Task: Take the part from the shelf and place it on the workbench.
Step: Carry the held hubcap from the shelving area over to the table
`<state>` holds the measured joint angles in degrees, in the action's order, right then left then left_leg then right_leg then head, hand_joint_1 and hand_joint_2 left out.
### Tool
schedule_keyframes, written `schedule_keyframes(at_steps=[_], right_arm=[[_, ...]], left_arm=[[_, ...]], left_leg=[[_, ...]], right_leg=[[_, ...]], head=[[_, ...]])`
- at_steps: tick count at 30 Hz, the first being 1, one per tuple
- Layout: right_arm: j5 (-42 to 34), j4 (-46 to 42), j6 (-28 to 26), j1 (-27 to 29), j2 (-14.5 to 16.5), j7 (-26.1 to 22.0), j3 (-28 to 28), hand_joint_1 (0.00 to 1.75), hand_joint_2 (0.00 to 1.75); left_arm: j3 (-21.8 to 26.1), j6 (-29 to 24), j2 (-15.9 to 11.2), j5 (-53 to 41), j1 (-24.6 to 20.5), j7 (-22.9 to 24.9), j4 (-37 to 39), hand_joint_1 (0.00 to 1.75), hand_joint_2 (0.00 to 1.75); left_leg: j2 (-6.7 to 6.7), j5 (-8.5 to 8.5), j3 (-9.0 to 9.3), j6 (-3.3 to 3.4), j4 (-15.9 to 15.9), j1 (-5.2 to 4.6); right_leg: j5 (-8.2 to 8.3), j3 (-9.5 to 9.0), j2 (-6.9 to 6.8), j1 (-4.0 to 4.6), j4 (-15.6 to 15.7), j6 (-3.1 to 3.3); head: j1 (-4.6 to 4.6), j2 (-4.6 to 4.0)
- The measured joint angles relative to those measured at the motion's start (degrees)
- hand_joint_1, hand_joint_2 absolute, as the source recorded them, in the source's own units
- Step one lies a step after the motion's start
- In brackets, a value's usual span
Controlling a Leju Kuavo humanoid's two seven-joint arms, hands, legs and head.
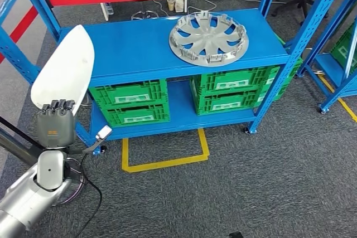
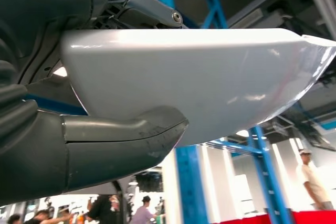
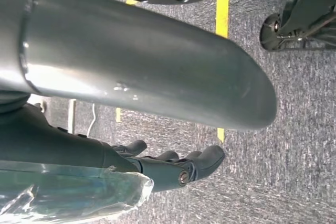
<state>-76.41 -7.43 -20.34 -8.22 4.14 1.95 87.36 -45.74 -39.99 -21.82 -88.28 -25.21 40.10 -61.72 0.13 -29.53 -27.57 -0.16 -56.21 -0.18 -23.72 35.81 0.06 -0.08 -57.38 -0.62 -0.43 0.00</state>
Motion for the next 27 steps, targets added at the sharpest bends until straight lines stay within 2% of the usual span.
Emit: schedule_keyframes(at_steps=[1, 2, 3, 4, 6, 7, 8, 9, 10, 11, 12, 13, 14, 15, 17, 18, 19, 21, 22, 23, 24, 25, 26, 27], right_arm=[[0.03, 0.00, -0.03, 0.04, 0.03, -0.04, 0.00, 0.00, 0.00], [0.04, 0.00, -0.05, 0.11, 0.06, -0.05, 0.00, 0.00, 0.00], [0.04, 0.00, -0.05, 0.19, 0.09, -0.05, 0.00, 0.00, 0.00], [0.04, 0.00, -0.05, 0.24, 0.09, -0.05, 0.00, 0.00, 0.00], [0.11, 0.00, -0.05, 0.23, 0.10, -0.02, 0.00, 0.00, 0.00], [0.22, 0.00, -0.05, 0.21, 0.10, 0.03, 0.00, 0.00, 0.00], [0.38, 0.00, -0.05, 0.20, 0.11, 0.12, 0.00, 0.00, 0.00], [0.58, 0.00, -0.05, 0.19, 0.11, 0.25, 0.00, 0.00, 0.00], [0.78, 0.00, -0.05, 0.20, 0.12, 0.36, 0.00, 0.00, 0.00], [0.99, 0.00, -0.05, 0.18, 0.12, 0.45, 0.00, 0.00, 0.00], [1.16, 0.00, -0.05, 0.12, 0.12, 0.50, 0.00, 0.00, 0.00], [1.30, 0.00, -0.05, 0.02, 0.12, 0.52, 0.00, 0.00, 0.00], [1.41, 0.00, -0.07, -0.07, 0.12, 0.54, 0.00, 0.00, 0.00], [1.48, 0.00, -0.08, -0.12, 0.12, 0.56, 0.00, 0.00, 0.00], [1.52, 0.00, -0.11, -0.12, 0.17, 0.66, 0.00, 0.00, 0.00], [1.52, 0.00, -0.13, -0.14, 0.22, 0.72, 0.00, 0.00, 0.00], [1.52, 0.00, -0.14, -0.16, 0.27, 0.78, 0.00, 0.00, 0.00], [1.56, 0.00, -0.11, -0.17, 0.34, 0.85, 0.00, 0.00, 0.00], [1.61, 0.00, -0.11, -0.16, 0.36, 0.87, 0.00, 0.00, 0.00], [1.66, 0.00, -0.11, -0.15, 0.37, 0.91, 0.00, 0.00, 0.00], [1.73, 0.00, -0.15, -0.15, 0.38, 0.95, 0.00, 0.00, 0.00], [1.79, 0.00, -0.20, -0.15, 0.38, 0.98, 0.00, 0.00, 0.00], [1.85, 0.00, -0.23, -0.16, 0.38, 1.02, 0.00, 0.00, 0.00], [1.91, 0.00, -0.26, -0.18, 0.38, 1.07, 0.00, 0.00, 0.00]], left_arm=[[0.17, -0.01, 0.02, 0.00, 0.06, 0.01, 0.01, 1.33, 1.75], [0.30, -0.01, 0.06, 0.00, 0.09, 0.00, 0.01, 1.33, 1.75], [0.43, -0.01, 0.13, 0.00, 0.13, -0.01, 0.02, 1.33, 1.75], [0.55, -0.01, 0.21, 0.00, 0.19, -0.01, 0.03, 1.33, 1.75], [0.80, -0.01, 0.38, 0.00, 0.47, -0.01, 0.04, 1.33, 1.75], [0.94, -0.01, 0.46, 0.00, 0.72, -0.01, 0.05, 1.33, 1.75], [1.10, -0.01, 0.54, 0.00, 1.01, -0.01, 0.07, 1.33, 1.75], [1.28, -0.01, 0.61, 0.00, 1.33, -0.02, 0.08, 1.33, 1.75], [1.50, -0.01, 0.66, 0.00, 1.63, -0.02, 0.10, 1.33, 1.75], [1.72, -0.01, 0.69, 0.00, 1.87, -0.02, 0.10, 1.33, 1.75], [1.99, -0.01, 0.70, 0.00, 2.07, -0.02, 0.10, 1.33, 1.75], [2.30, -0.02, 0.70, 0.00, 2.24, -0.02, 0.10, 1.33, 1.75], [2.60, -0.02, 0.70, 0.00, 2.39, -0.02, 0.10, 1.33, 1.75], [2.87, -0.03, 0.70, 0.00, 2.52, -0.02, 0.10, 1.33, 1.75], [3.20, -0.03, 0.66, 0.00, 2.81, -0.02, 0.10, 1.33, 1.75], [3.31, -0.02, 0.58, 0.00, 2.95, -0.02, 0.10, 1.33, 1.75], [3.43, -0.02, 0.50, 0.00, 3.08, -0.03, 0.10, 1.33, 1.75], [3.63, -0.02, 0.38, 0.00, 3.29, -0.04, 0.10, 1.33, 1.75], [3.69, -0.02, 0.38, 0.00, 3.43, -0.05, 0.11, 1.33, 1.75], [3.78, -0.02, 0.38, 0.00, 3.62, -0.10, 0.13, 1.33, 1.75], [3.91, -0.03, 0.38, 0.00, 3.81, -0.21, 0.16, 1.33, 1.75], [4.11, -0.03, 0.39, 0.00, 3.96, -0.36, 0.19, 1.33, 1.75], [4.38, -0.03, 0.40, 0.00, 4.05, -0.53, 0.21, 1.33, 1.75], [4.67, -0.03, 0.42, 0.00, 4.07, -0.72, 0.22, 1.33, 1.75]], left_leg=[[0.02, 0.33, -0.26, 0.36, 0.37, -0.11], [0.10, 0.93, -0.74, 0.76, 0.49, -0.19], [0.19, 1.59, -1.33, 1.25, 0.63, -0.19], [0.27, 2.29, -2.03, 1.68, 0.77, -0.15], [0.34, 3.64, -3.73, 2.22, 0.74, -0.28], [0.34, 4.37, -4.67, 2.28, 0.70, -0.39], [0.34, 5.09, -5.65, 2.27, 0.65, -0.49], [0.34, 5.81, -6.61, 2.22, 0.59, -0.57], [0.34, 6.49, -7.53, 2.13, 0.53, -0.62], [0.34, 7.11, -8.31, 2.01, 0.44, -0.64], [0.33, 7.66, -9.01, 1.82, 0.25, -0.69], [0.34, 8.19, -9.55, 1.59, 0.04, -0.74], [0.36, 8.74, -9.88, 1.32, -0.11, -0.73], [0.38, 9.29, -10.10, 1.01, -0.19, -0.69], [0.35, 10.00, -10.38, 0.38, -0.16, -0.50], [0.28, 9.02, -10.79, 0.01, -0.74, -0.41], [0.22, 6.91, -11.39, -0.38, -2.31, -0.30], [0.15, 0.74, -13.07, -1.12, -8.75, 0.06], [0.15, -1.47, -13.74, -1.40, -12.64, 0.25], [0.15, -2.33, -13.92, -1.61, -15.60, 0.42], [0.15, -1.91, -13.38, -1.74, -16.93, 0.58], [0.15, -0.62, -11.88, -1.80, -16.16, 0.74], [0.14, 0.76, -9.44, -1.79, -13.49, 0.88], [0.09, 1.36, -6.44, -1.70, -9.65, 0.96]], right_leg=[[0.48, 0.27, -0.02, -0.12, 0.10, -0.37], [0.26, 0.62, -0.02, -0.27, -0.06, -0.66], [-1.00, 1.27, -0.02, -0.37, -0.90, -0.92], [-3.29, 2.13, -0.02, -0.41, -2.79, -1.13], [-9.16, 4.22, -0.02, -0.46, -9.65, -1.40], [-10.88, 4.90, -0.02, -0.46, -13.40, -1.49], [-11.17, 5.03, -0.02, -0.45, -16.09, -1.52], [-10.14, 4.34, -0.02, -0.43, -17.08, -1.48], [-8.36, 2.66, -0.02, -0.39, -16.03, -1.36], [-6.82, 0.05, -0.02, -0.33, -13.08, -1.19], [-6.30, -3.54, -0.03, -0.21, -8.62, -0.99], [-6.77, -6.86, -0.04, -0.11, -3.97, -0.80], [-7.50, -9.10, -0.01, 0.02, -0.48, -0.63], [-8.17, -10.33, 0.01, 0.18, 1.64, -0.47], [-7.64, -9.64, -0.09, 0.26, 2.13, 0.21], [-7.04, -9.30, -0.19, 0.20, 2.18, 0.72], [-6.29, -8.80, -0.29, 0.10, 2.27, 1.21], [-4.77, -7.47, -0.36, 0.06, 2.24, 1.73], [-4.07, -6.58, -0.38, 0.08, 2.11, 1.76], [-3.45, -5.63, -0.38, 0.09, 1.90, 1.72], [-2.90, -4.61, -0.37, 0.09, 1.60, 1.64], [-2.42, -3.59, -0.35, 0.08, 1.25, 1.51], [-1.97, -2.66, -0.32, 0.07, 0.88, 1.34], [-1.56, -1.86, -0.29, 0.09, 0.57, 1.12]], head=[[0.01, 0.00], [0.00, 0.00], [0.08, 0.00], [0.15, 0.00], [0.28, 0.00], [0.27, 0.00], [0.25, 0.00], [0.25, 0.00], [0.24, 0.00], [0.25, 0.00], [0.26, 0.00], [0.21, 0.00], [0.19, 0.00], [0.18, 0.00], [0.24, 0.00], [0.22, 0.00], [0.07, 0.00], [-0.21, 0.00], [-0.29, 0.00], [-0.28, 0.00], [-0.30, 0.00], [-0.29, 0.00], [-0.31, 0.00], [-0.31, 0.00]])
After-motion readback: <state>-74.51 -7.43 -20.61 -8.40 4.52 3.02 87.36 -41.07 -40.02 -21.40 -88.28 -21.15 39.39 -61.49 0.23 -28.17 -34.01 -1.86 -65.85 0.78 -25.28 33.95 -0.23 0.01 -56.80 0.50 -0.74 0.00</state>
